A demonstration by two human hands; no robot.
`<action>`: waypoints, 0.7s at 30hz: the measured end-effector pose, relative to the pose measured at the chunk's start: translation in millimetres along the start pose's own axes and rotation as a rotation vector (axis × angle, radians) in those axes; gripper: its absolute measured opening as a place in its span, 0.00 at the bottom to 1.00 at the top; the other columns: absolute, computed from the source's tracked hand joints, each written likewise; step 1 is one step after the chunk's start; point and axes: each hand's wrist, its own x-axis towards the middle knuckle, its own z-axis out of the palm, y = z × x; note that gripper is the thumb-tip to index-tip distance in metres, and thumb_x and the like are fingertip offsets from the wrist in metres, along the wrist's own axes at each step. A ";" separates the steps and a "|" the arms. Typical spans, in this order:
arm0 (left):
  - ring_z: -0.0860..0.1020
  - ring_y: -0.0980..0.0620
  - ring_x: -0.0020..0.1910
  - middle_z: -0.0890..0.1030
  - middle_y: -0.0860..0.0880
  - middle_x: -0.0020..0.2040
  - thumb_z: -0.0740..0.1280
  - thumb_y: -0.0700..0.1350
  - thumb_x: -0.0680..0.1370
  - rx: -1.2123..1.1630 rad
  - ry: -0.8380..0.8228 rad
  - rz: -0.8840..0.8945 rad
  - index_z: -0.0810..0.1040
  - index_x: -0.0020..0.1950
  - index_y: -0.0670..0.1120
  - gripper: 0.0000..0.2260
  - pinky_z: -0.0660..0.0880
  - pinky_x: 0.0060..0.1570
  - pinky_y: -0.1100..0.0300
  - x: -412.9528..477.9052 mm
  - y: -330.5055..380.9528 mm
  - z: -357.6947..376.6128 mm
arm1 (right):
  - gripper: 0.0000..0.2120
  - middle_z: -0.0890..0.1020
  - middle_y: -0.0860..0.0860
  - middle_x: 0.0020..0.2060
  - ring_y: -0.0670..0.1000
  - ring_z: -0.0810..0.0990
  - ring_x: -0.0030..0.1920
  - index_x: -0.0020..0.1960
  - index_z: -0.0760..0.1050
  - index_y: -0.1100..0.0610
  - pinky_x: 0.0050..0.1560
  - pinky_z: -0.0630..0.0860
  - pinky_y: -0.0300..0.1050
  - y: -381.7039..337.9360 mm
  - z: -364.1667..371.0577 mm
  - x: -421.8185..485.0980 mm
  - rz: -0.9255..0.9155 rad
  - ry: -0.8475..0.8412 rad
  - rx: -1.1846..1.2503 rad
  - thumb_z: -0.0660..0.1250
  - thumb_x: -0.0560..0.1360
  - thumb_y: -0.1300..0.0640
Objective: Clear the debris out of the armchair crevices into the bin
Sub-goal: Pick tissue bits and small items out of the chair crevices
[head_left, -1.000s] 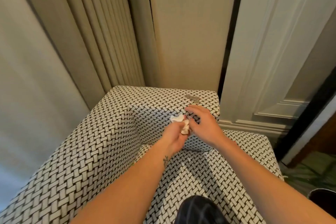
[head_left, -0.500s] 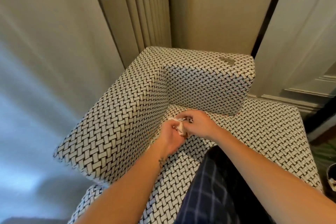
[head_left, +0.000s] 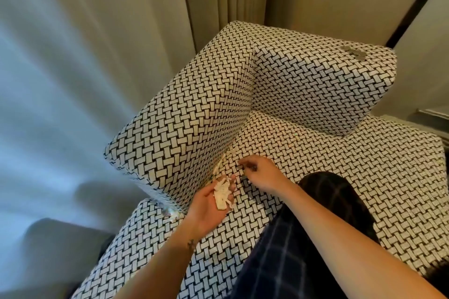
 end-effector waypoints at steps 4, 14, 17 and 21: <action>0.79 0.45 0.52 0.79 0.39 0.66 0.57 0.41 0.83 -0.046 -0.074 -0.055 0.76 0.70 0.41 0.17 0.79 0.49 0.55 -1.2 4.0 -8.7 | 0.18 0.75 0.52 0.70 0.51 0.74 0.67 0.69 0.75 0.52 0.71 0.72 0.54 5.0 5.5 10.0 0.023 -0.027 -0.021 0.64 0.80 0.61; 0.80 0.42 0.56 0.82 0.35 0.62 0.65 0.43 0.81 -0.005 0.013 0.030 0.75 0.71 0.41 0.19 0.76 0.56 0.54 8.9 0.2 -2.5 | 0.25 0.67 0.50 0.77 0.54 0.60 0.77 0.76 0.69 0.54 0.76 0.57 0.53 -10.4 17.2 38.0 -0.036 -0.056 -0.240 0.65 0.79 0.55; 0.81 0.43 0.48 0.83 0.36 0.57 0.64 0.45 0.81 0.059 0.033 0.043 0.75 0.70 0.41 0.18 0.79 0.49 0.55 7.7 -1.0 5.8 | 0.23 0.69 0.51 0.75 0.55 0.62 0.76 0.74 0.71 0.55 0.74 0.60 0.50 -2.1 15.2 32.8 -0.036 -0.063 -0.220 0.65 0.79 0.56; 0.82 0.44 0.43 0.83 0.37 0.54 0.57 0.48 0.85 0.097 0.081 0.051 0.76 0.69 0.39 0.18 0.81 0.38 0.54 15.6 -0.7 10.5 | 0.23 0.70 0.52 0.74 0.54 0.64 0.75 0.74 0.71 0.55 0.74 0.61 0.51 4.1 13.4 31.2 -0.049 -0.086 -0.244 0.65 0.80 0.56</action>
